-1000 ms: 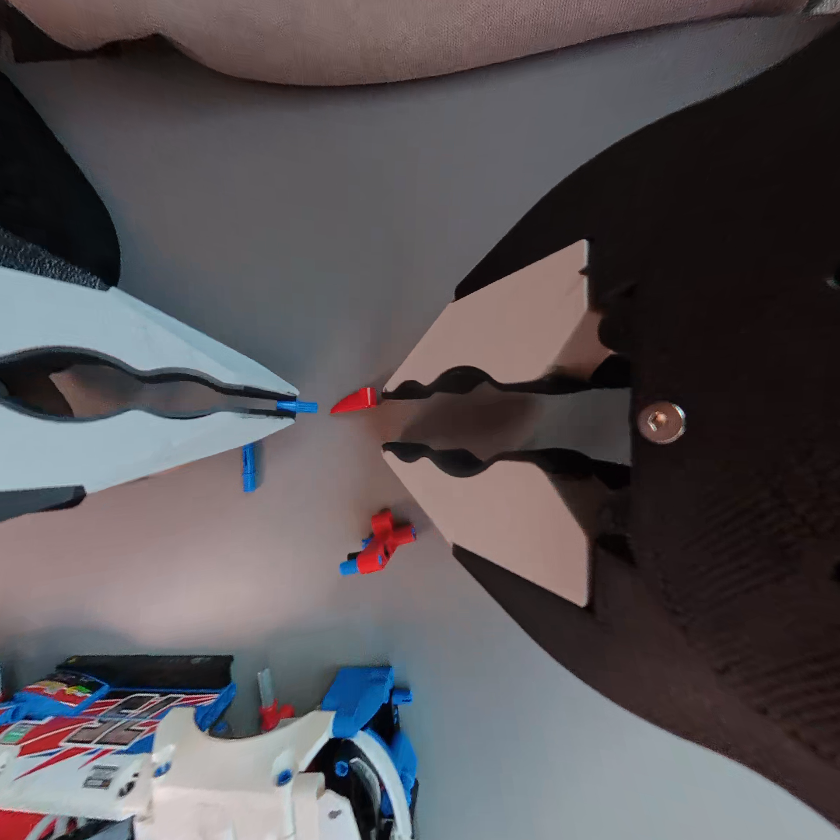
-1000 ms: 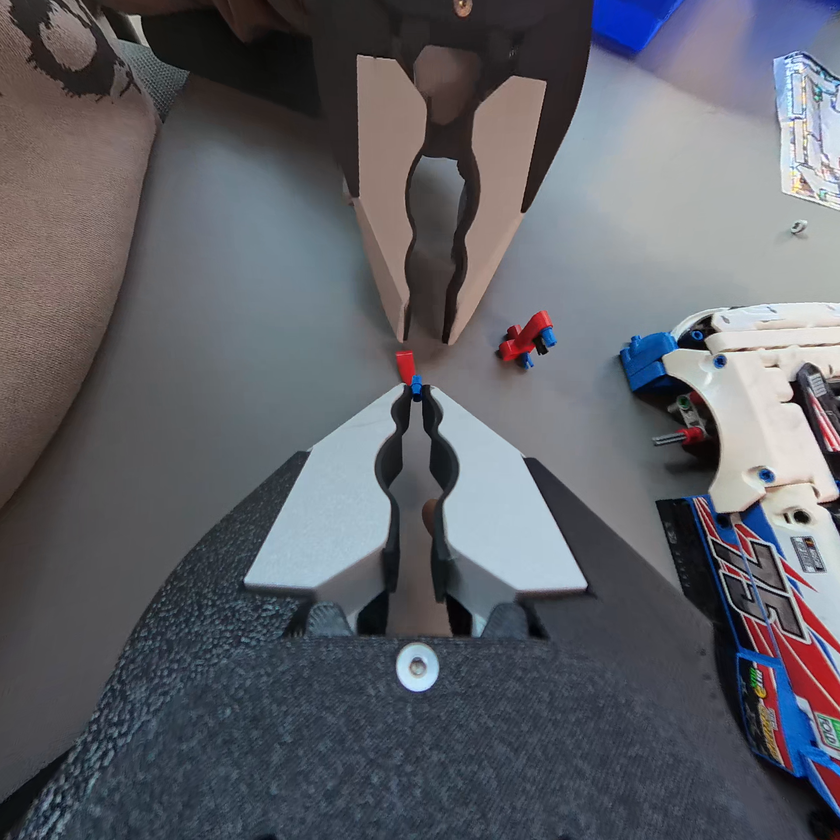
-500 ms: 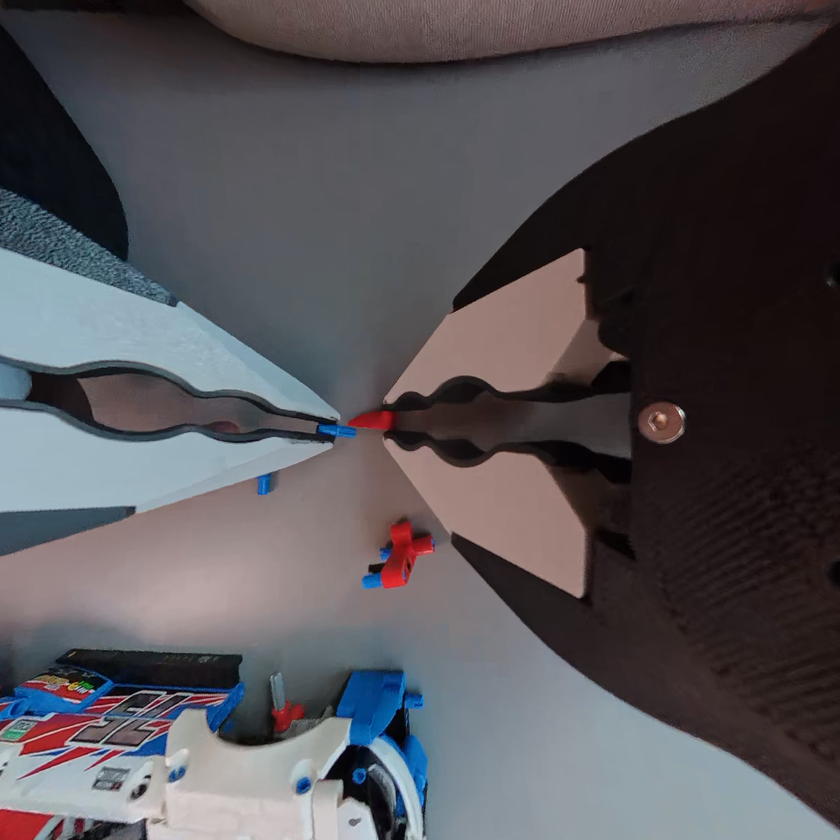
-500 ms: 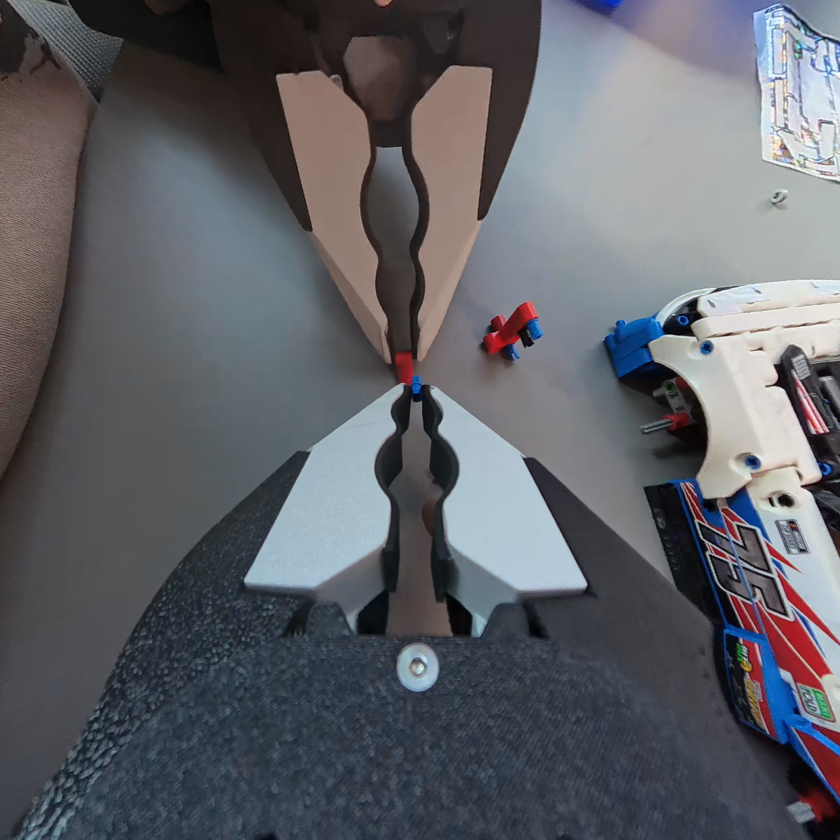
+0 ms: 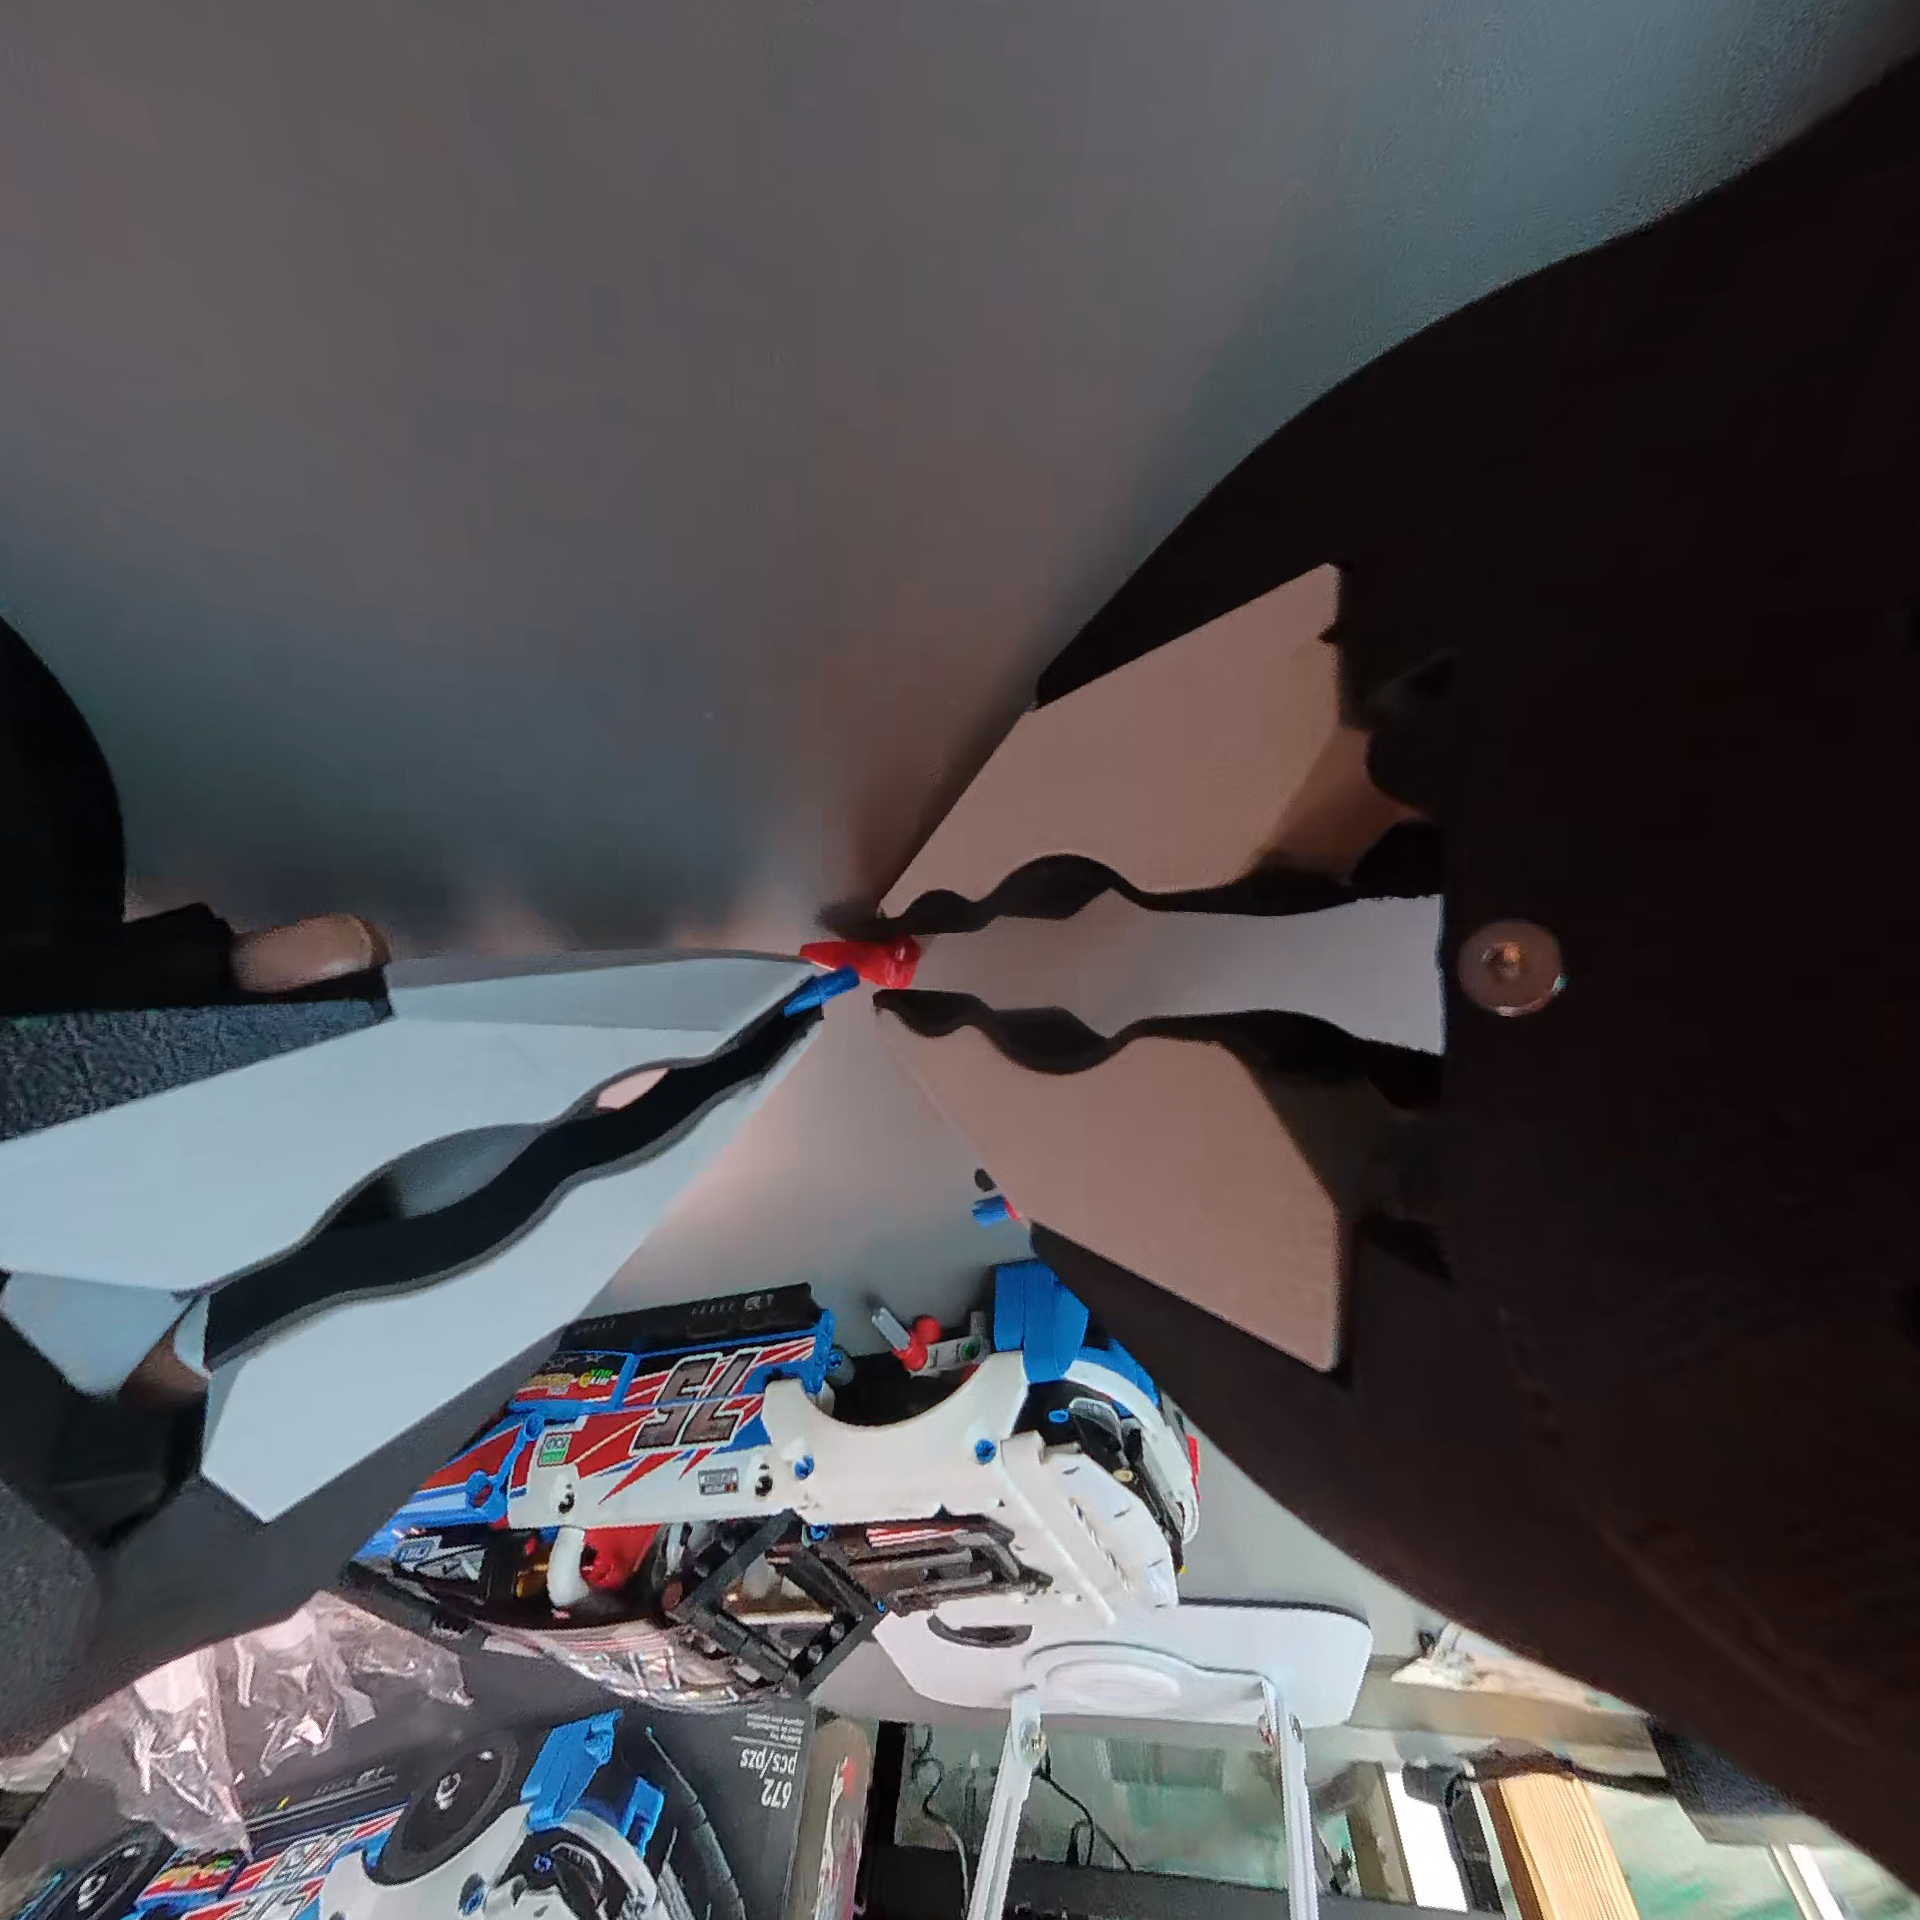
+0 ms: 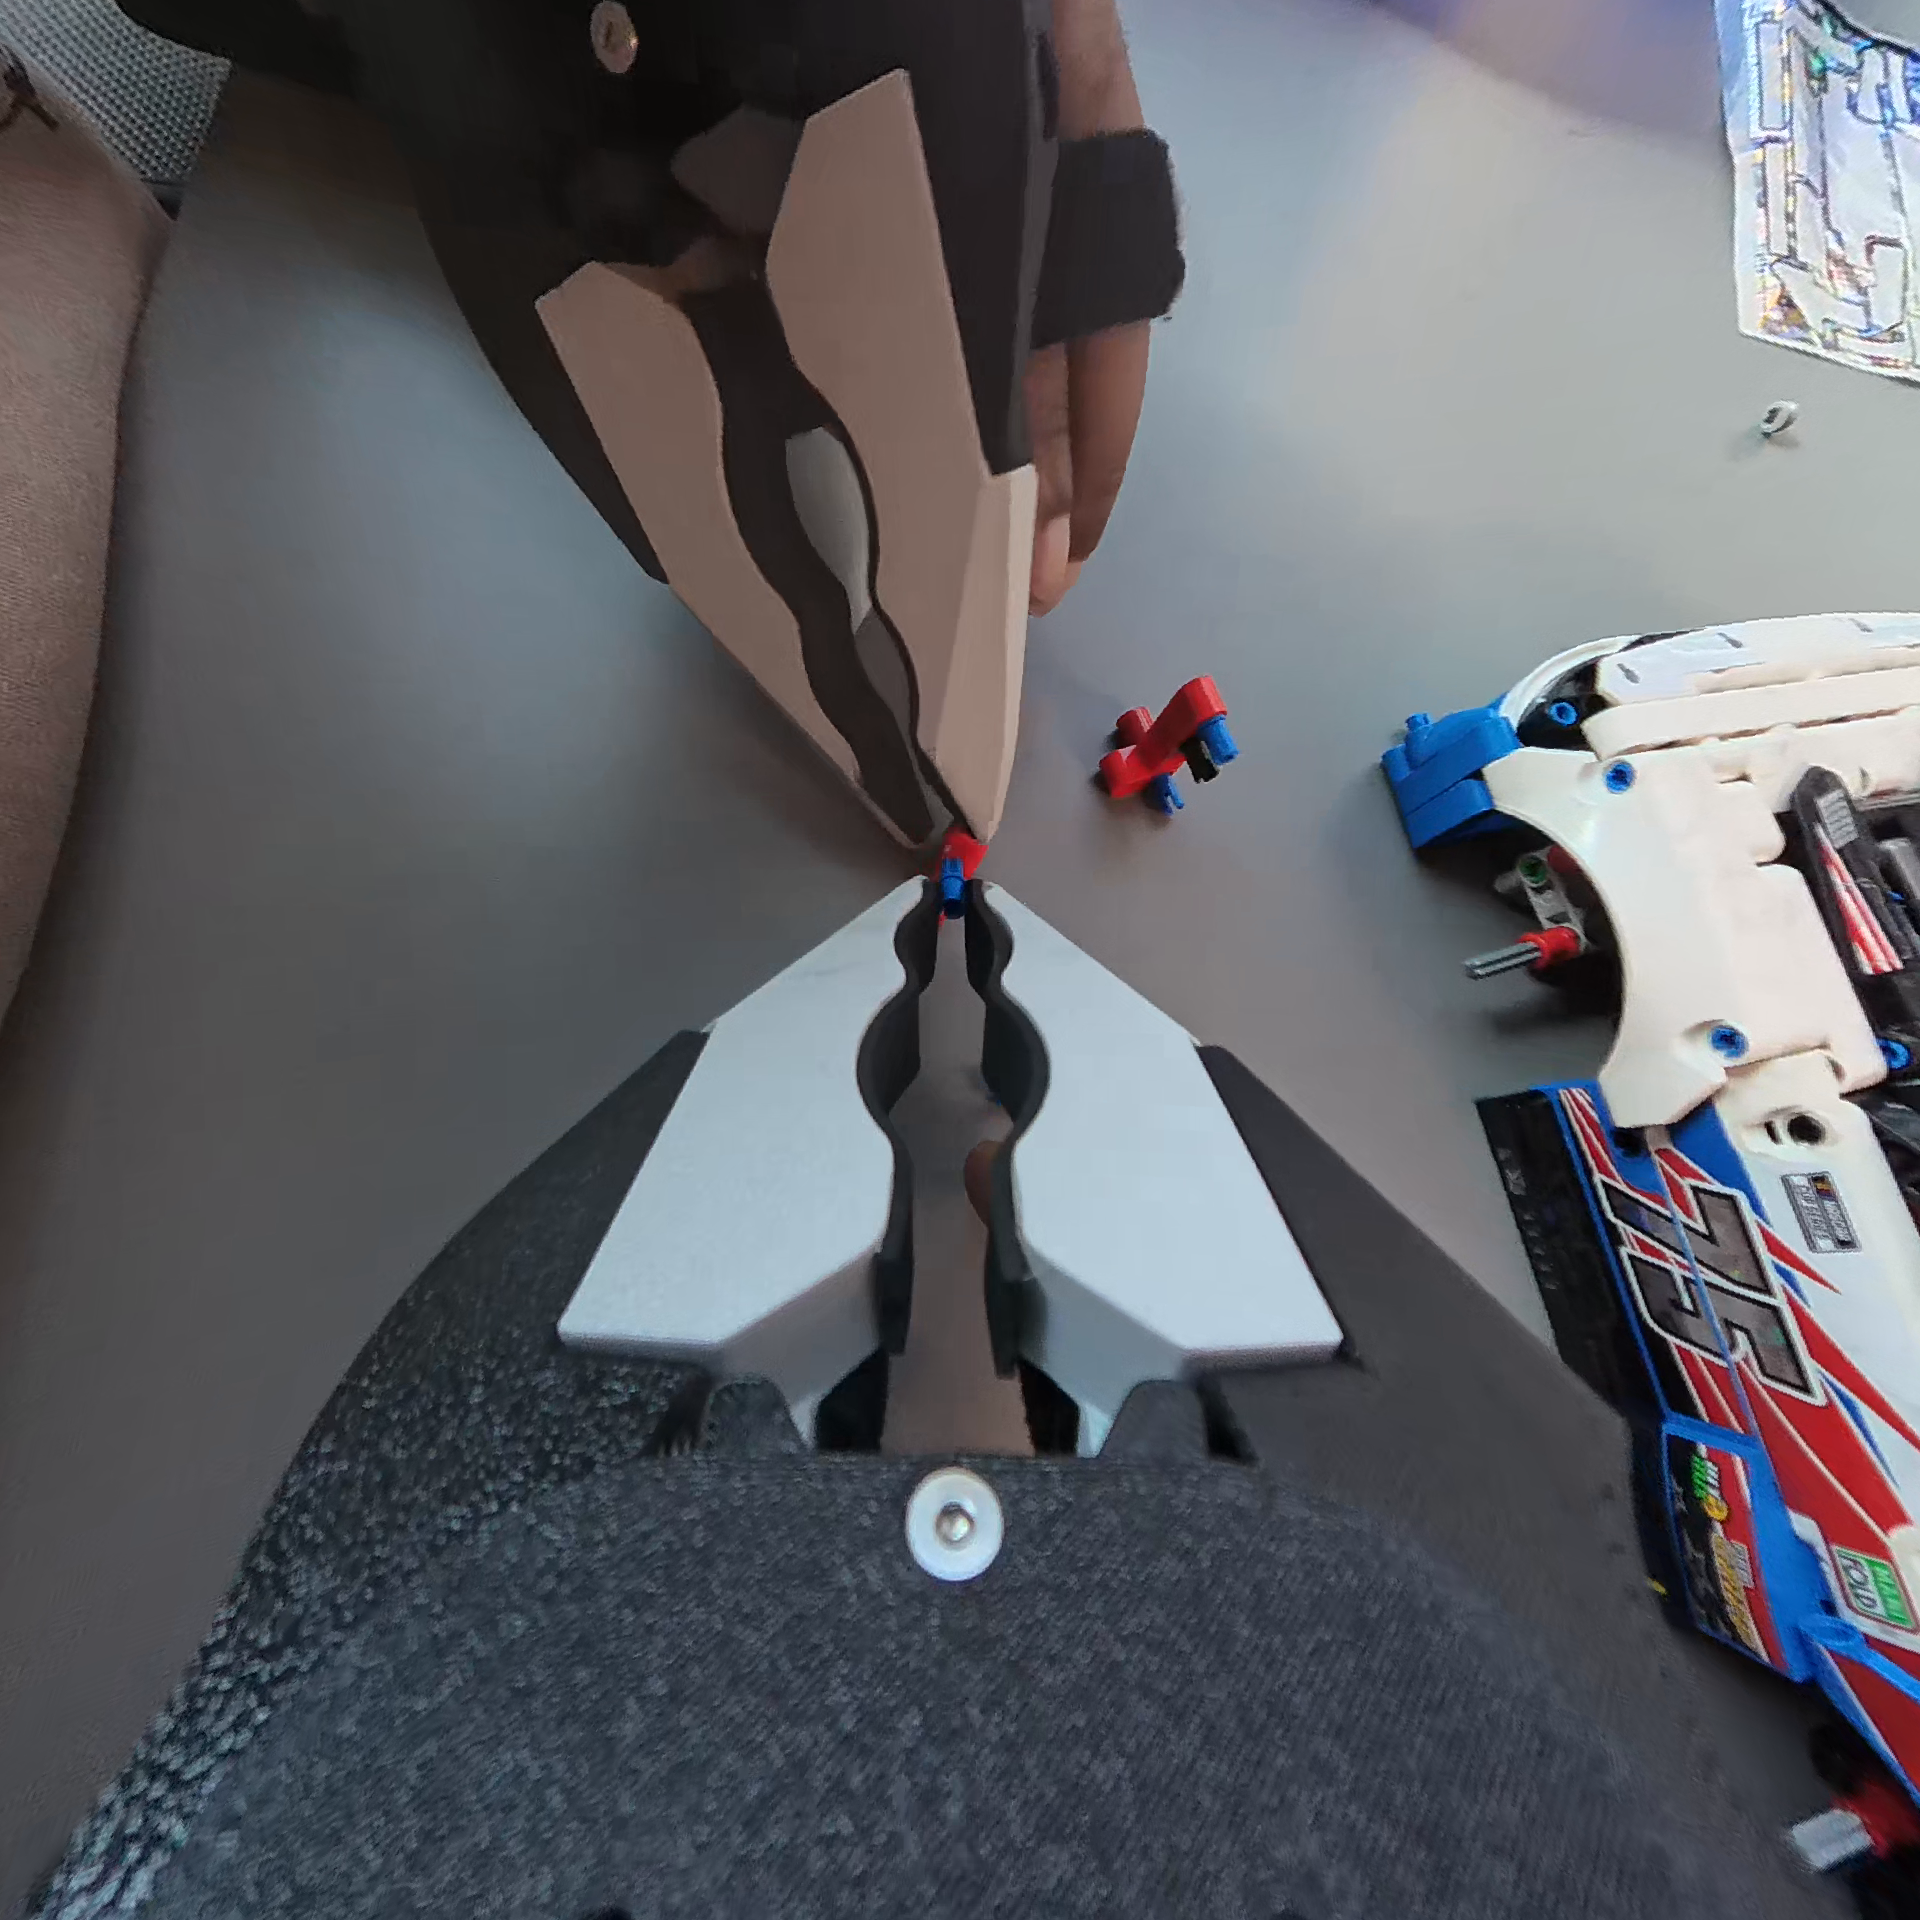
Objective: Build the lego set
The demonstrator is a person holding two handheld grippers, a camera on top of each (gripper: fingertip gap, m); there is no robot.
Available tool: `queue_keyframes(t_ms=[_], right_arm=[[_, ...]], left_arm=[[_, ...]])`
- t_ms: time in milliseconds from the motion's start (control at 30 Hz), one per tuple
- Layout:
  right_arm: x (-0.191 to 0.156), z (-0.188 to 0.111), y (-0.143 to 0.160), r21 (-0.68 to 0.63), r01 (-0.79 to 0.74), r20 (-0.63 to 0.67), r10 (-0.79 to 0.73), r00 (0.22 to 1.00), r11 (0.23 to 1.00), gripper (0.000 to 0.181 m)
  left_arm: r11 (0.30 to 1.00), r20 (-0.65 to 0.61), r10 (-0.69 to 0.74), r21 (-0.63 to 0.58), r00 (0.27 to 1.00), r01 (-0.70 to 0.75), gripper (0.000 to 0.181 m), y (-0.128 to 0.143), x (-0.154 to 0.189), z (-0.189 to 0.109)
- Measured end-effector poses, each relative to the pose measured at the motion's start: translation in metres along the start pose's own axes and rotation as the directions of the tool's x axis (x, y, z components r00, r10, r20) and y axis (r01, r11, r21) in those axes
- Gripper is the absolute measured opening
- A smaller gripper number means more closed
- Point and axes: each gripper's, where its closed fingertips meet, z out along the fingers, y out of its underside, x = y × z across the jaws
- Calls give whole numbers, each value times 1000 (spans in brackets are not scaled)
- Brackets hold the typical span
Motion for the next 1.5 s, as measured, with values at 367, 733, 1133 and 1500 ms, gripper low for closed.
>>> queue_keyframes(t_ms=[367, 733, 1133, 1500], right_arm=[[4, -5, 0, 10, -10, -2, 10, 1000, 1000, 2], [4, -5, 8, -15, -28, 12, 28, 1000, 999, 2], [-2, -5, -1, 27, -33, 41, 32, 999, 999, 2], [0, -4, 5, 12, -51, 46, 50, 998, 999, 2]], left_arm=[[823, -248, -555, -31, 794, 567, 19, 3, 2, -5], [852, -216, -518, -46, 828, 522, 0, 2, 3, 2], [847, -245, -508, 31, 826, 530, 0, -8, 1, -1], [815, -243, -562, -3, 790, 579, 5, -4, 1, 1]])
